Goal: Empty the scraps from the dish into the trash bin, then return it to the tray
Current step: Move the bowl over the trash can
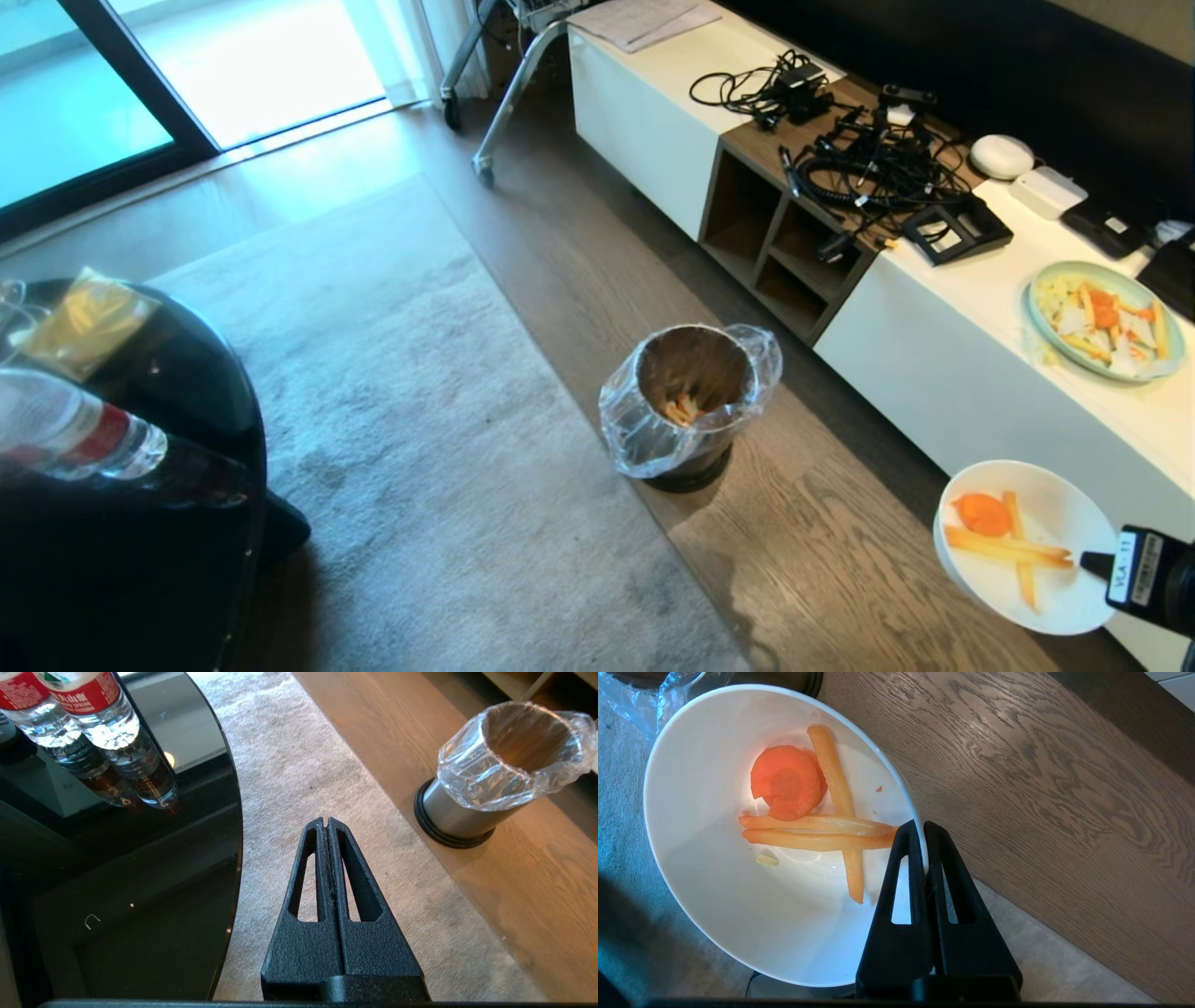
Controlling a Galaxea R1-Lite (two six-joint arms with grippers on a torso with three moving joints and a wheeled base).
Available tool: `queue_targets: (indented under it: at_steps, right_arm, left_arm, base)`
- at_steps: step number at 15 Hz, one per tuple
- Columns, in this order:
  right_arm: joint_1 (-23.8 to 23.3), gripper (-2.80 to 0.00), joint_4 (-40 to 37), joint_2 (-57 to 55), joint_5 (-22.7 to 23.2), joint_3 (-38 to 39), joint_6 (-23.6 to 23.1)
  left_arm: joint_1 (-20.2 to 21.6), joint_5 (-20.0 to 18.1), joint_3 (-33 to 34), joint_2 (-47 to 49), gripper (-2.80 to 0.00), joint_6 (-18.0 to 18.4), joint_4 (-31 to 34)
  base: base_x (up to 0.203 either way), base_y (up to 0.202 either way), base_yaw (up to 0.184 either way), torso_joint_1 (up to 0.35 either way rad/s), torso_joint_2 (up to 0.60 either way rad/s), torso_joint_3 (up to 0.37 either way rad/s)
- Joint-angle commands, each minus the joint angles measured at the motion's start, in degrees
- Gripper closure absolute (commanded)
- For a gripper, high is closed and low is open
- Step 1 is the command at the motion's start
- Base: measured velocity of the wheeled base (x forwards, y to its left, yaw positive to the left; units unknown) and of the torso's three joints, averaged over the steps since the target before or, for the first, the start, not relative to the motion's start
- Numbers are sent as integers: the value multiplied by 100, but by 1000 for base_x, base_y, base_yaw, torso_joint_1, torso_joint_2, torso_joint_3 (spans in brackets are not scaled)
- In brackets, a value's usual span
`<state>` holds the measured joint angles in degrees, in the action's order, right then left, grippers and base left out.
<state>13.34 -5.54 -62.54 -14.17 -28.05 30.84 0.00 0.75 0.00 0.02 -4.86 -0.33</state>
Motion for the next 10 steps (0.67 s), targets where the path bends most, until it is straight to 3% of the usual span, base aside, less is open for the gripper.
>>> queue_targets:
  at_steps: [1, 10]
  right_arm:
    - [2, 0, 131, -87, -7, -7, 9]
    - [2, 0, 545, -365, 2, -148, -96]
  left_arm:
    - [0, 4, 0, -2, 0, -6, -2]
    - [0, 4, 0, -2, 0, -6, -2]
  base:
    - [0, 0, 0, 7, 2, -202]
    - [0, 0, 0, 2, 2, -196]
